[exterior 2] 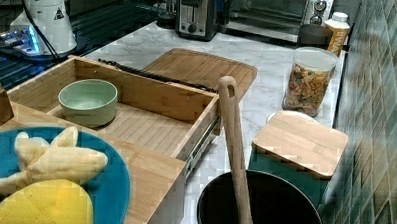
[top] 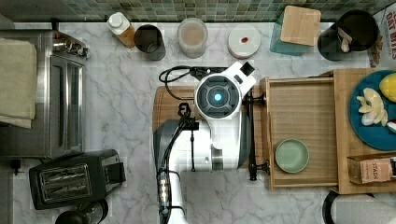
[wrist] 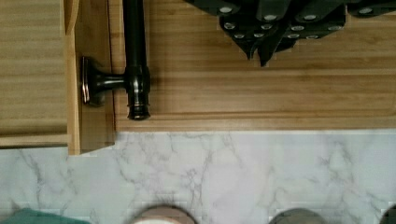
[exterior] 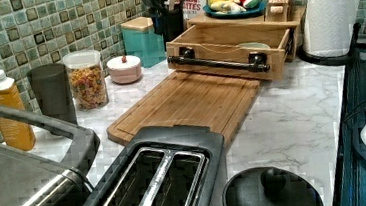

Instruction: Close the drawer.

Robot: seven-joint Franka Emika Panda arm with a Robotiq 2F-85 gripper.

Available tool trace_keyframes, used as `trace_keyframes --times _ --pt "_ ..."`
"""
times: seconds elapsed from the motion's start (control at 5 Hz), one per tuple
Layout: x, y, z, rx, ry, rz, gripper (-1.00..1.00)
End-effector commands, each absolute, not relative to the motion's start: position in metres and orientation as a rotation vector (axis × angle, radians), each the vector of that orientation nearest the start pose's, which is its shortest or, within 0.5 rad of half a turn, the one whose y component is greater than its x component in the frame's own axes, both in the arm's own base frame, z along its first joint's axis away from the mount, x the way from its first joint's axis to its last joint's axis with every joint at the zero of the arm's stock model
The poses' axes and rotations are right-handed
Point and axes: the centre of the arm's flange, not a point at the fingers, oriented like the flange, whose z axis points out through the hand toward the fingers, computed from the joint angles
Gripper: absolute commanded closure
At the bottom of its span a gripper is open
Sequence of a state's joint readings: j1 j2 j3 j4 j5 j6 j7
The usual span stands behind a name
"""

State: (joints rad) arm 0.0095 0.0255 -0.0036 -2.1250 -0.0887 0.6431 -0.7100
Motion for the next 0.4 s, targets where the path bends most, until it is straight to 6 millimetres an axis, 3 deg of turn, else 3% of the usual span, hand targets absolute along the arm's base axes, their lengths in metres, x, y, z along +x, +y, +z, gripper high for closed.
trace_keyframes --times 0.2,0.4 --pt "0.511 -0.009 0.336 -3.269 -0.034 -0.042 1.0" --pt "0.51 -0.025 0.32 -3.283 -0.067 -0.036 1.0"
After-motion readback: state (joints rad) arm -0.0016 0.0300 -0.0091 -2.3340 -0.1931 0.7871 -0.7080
